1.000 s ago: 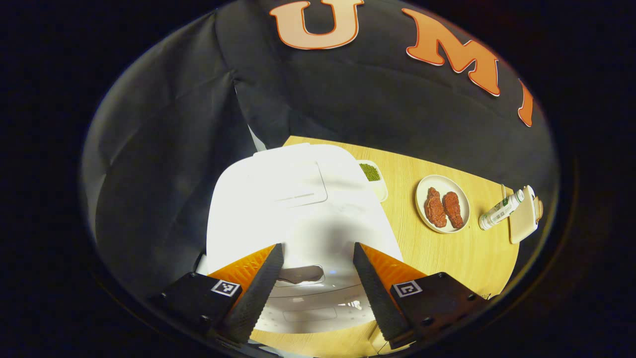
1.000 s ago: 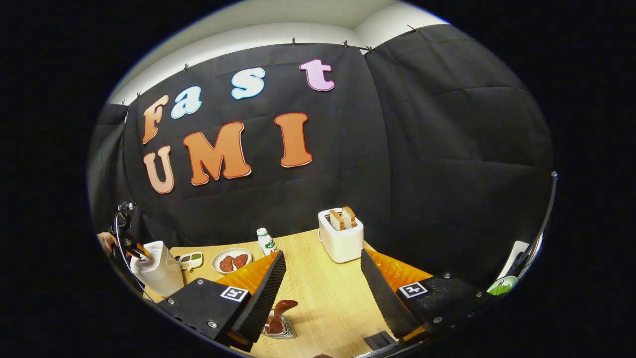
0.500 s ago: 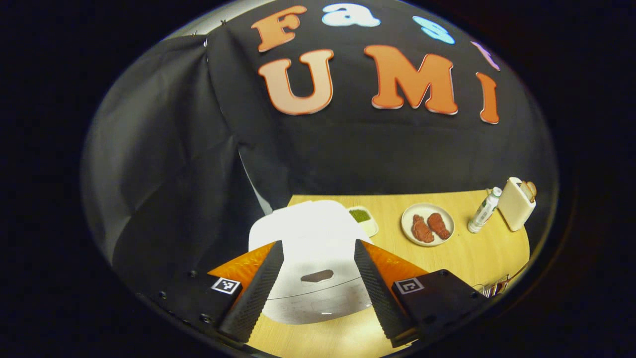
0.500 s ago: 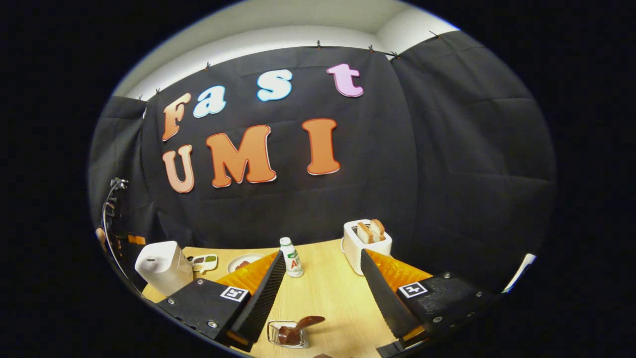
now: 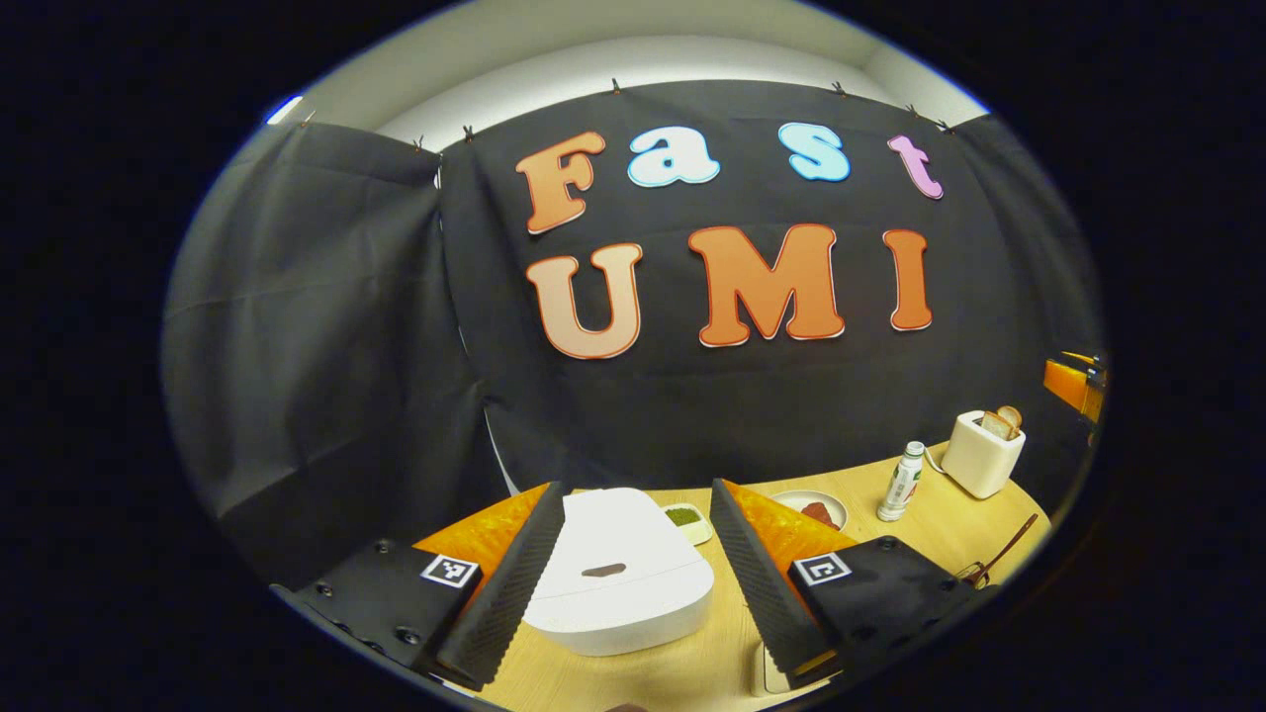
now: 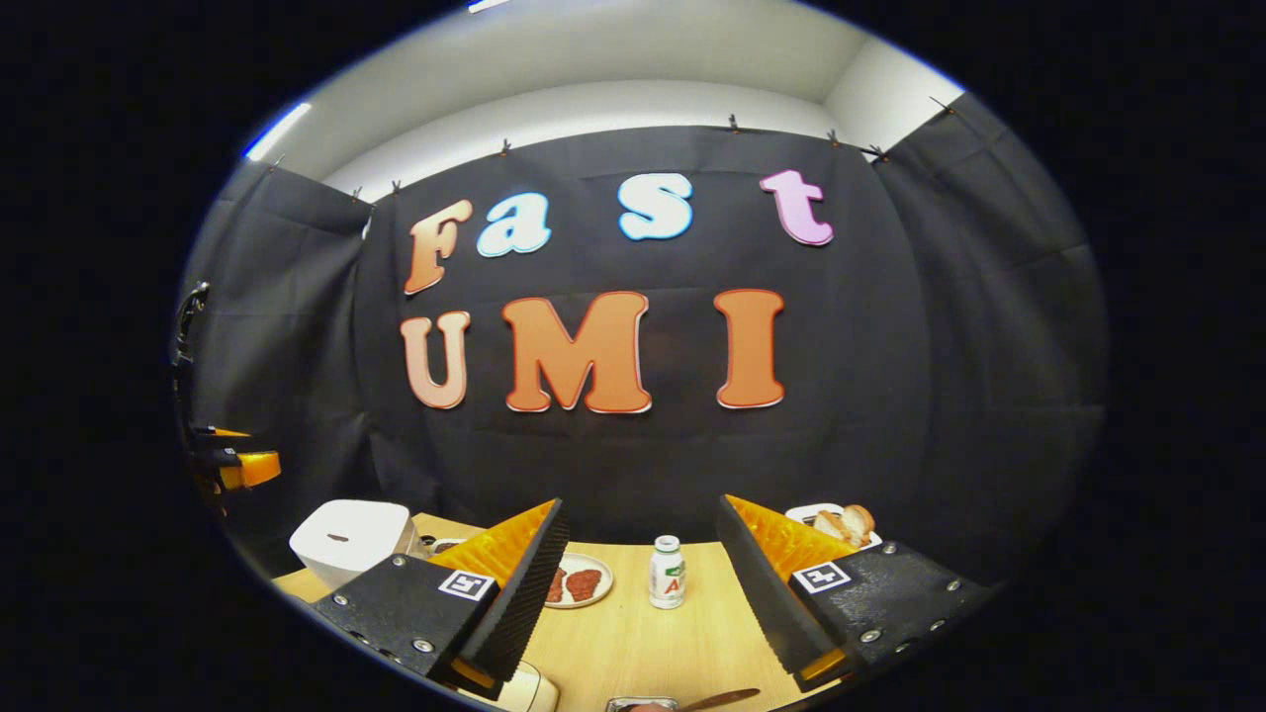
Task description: Close the left gripper, press the button to open the rice cooker; take a wooden spoon from the chopstick holder with the right hand, scoop a spoonful of rice and pour it into the rice cooker, then put the wooden spoon back into the chopstick holder.
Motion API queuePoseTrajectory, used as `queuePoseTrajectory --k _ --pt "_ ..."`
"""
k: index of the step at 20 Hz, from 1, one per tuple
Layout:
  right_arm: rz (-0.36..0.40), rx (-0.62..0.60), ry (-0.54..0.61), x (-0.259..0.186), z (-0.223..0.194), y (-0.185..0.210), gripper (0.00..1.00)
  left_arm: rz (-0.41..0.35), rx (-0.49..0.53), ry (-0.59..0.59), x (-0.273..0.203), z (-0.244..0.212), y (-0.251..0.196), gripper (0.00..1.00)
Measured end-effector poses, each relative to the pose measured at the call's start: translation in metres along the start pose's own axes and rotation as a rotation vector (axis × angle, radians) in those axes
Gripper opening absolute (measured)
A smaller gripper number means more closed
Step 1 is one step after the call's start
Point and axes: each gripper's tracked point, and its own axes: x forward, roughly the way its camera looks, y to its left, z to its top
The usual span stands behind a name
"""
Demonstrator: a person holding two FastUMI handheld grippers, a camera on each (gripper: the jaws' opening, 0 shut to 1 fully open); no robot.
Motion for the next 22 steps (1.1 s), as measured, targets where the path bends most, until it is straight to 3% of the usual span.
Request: queuePoseTrajectory --k 6,12,22 --pt "0.095 0.013 0.006 0.011 -0.003 0.059 0.94 -0.022 -0.005 -0.039 -0.022 0.000 -0.042 1.00" --pt "0.091 -0.003 -0.008 0.001 0.001 0.063 0.94 -0.060 -0.011 -0.109 -0.032 0.016 -0.062 0.98" --pt "0.077 -0.002 0.010 -0.009 0.002 0.063 0.94 -0.080 -0.029 -0.149 -0.032 0.030 -0.059 0.98"
